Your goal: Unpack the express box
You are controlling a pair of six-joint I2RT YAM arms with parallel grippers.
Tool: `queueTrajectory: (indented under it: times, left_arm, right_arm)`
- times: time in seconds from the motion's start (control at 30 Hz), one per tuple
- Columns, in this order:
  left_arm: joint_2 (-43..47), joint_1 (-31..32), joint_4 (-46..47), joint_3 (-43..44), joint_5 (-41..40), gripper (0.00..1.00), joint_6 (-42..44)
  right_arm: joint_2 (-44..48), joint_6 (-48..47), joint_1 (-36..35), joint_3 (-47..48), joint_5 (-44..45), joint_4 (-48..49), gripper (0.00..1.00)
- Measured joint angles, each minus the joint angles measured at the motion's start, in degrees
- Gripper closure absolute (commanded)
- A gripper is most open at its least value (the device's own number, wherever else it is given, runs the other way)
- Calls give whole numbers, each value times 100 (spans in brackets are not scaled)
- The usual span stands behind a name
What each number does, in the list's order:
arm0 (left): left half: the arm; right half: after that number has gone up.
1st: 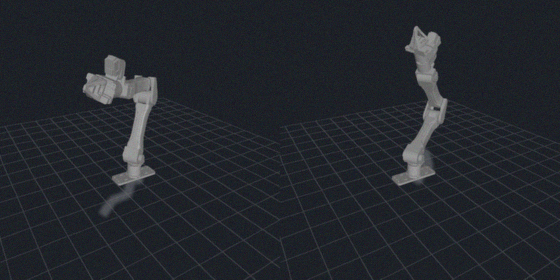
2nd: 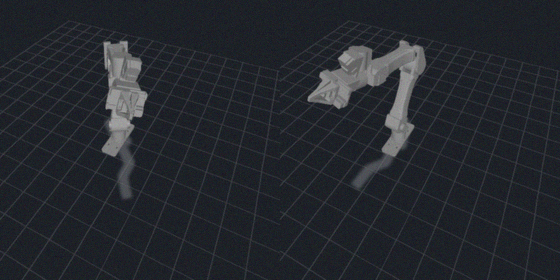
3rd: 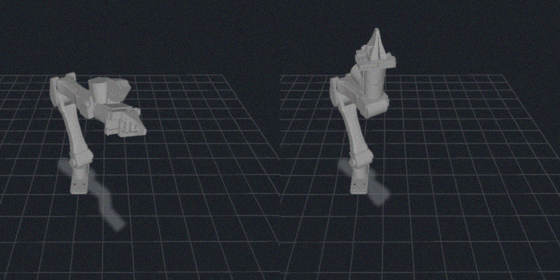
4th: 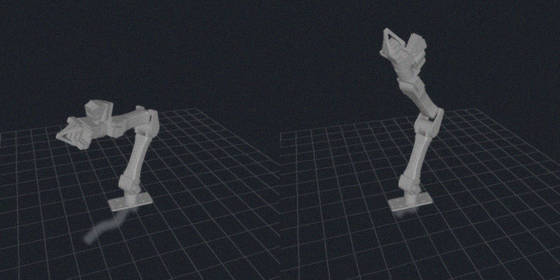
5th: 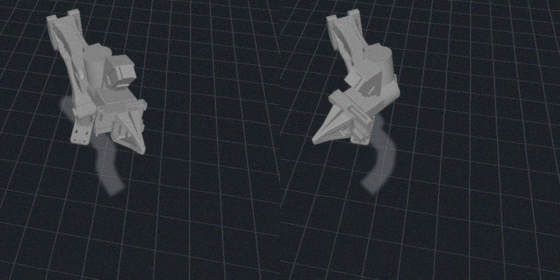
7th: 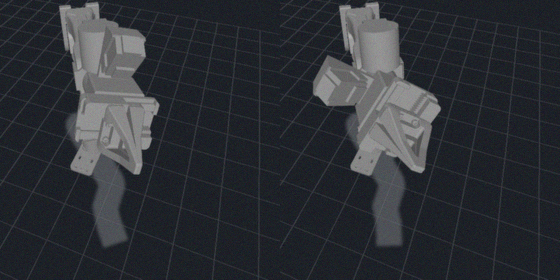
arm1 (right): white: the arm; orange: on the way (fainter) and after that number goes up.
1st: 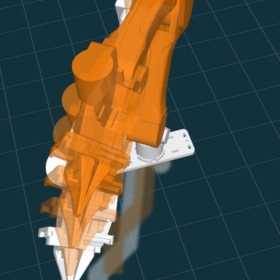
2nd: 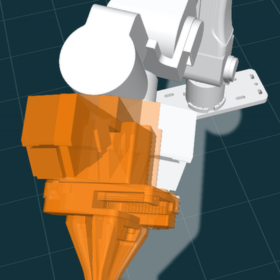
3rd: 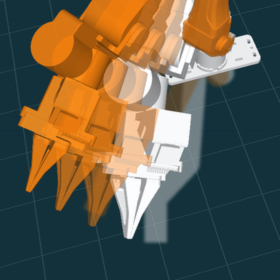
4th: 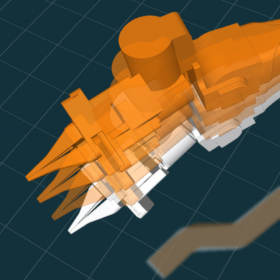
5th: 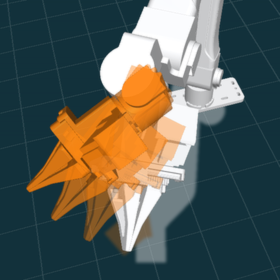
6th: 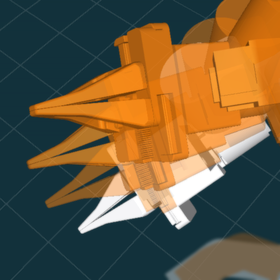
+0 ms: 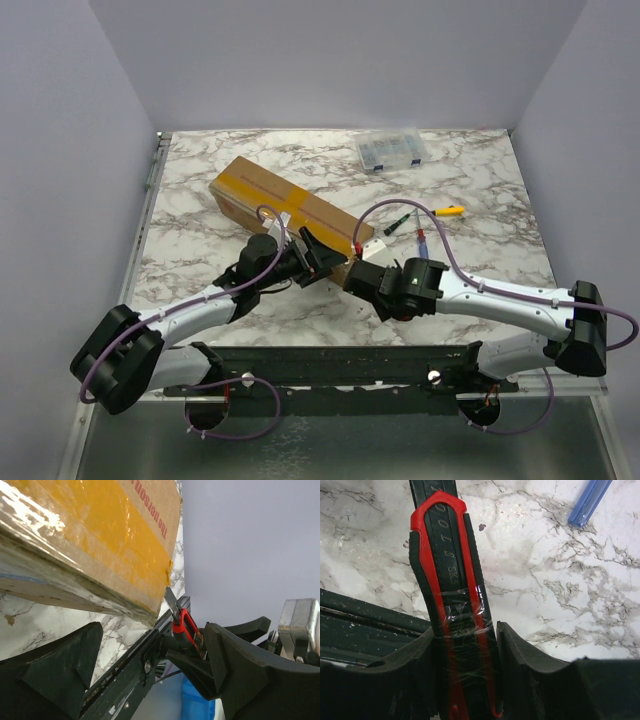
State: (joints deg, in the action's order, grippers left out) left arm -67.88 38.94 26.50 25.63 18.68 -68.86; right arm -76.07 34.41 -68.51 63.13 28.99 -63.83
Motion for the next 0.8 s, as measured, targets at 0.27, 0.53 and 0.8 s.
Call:
queueTrajectory:
  times: [0.27, 0.53, 0.8]
  left_arm:
    - [-232, 107, 199, 17, -188, 27, -151]
    - [-282, 234, 192, 17, -549, 33, -264]
    - [-286, 315, 136, 17, -741, 34, -339]
  right_arm:
    - [-2, -179, -280, 0, 190, 92, 100]
    - [-2, -446, -387, 0, 356, 131, 100]
    - [46, -664, -623, -28, 487, 310, 100]
